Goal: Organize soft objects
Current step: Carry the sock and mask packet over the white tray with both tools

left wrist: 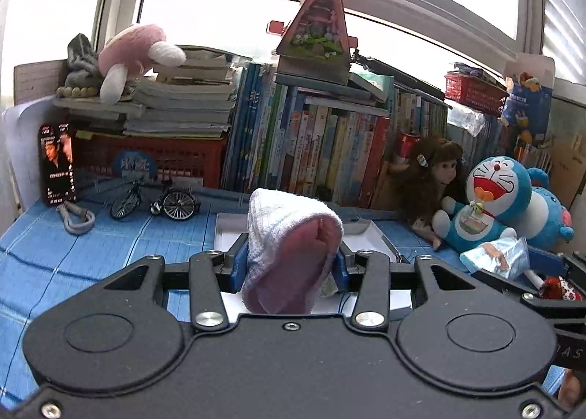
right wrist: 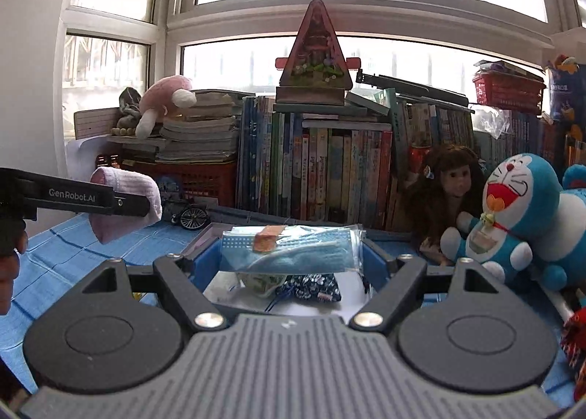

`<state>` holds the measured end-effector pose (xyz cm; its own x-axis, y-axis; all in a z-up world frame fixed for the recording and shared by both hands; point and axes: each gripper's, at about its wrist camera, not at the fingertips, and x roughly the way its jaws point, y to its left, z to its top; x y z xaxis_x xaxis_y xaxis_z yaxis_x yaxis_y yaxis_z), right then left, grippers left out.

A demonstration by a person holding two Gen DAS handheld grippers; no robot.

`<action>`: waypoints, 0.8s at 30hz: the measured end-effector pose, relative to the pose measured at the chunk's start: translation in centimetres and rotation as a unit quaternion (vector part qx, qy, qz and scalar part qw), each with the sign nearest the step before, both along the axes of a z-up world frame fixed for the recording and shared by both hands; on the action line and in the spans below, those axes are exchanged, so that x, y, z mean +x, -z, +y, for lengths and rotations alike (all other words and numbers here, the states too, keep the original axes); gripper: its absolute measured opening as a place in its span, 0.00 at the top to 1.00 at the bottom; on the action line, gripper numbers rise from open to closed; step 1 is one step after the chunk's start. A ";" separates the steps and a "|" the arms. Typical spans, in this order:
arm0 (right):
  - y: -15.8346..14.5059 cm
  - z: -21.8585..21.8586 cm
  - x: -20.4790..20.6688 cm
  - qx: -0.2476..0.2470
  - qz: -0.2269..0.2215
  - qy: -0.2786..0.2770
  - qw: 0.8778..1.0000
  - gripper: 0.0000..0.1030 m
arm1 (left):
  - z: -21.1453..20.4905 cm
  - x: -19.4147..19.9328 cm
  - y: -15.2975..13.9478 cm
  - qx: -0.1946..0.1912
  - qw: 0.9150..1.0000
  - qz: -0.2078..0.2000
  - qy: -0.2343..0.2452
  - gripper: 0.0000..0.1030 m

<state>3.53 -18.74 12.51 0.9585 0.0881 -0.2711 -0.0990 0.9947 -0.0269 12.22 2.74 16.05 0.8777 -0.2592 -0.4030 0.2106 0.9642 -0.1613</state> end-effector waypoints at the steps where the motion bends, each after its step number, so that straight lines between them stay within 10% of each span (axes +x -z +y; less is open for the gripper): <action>1: -0.1 0.0 0.3 -0.001 0.000 0.000 1.000 0.21 | -0.2 0.2 0.0 0.002 1.000 0.000 0.001 0.59; 24: -1.6 -2.7 13.4 0.025 0.129 -0.018 0.991 0.21 | -3.7 12.7 0.9 0.030 0.996 0.089 0.014 0.59</action>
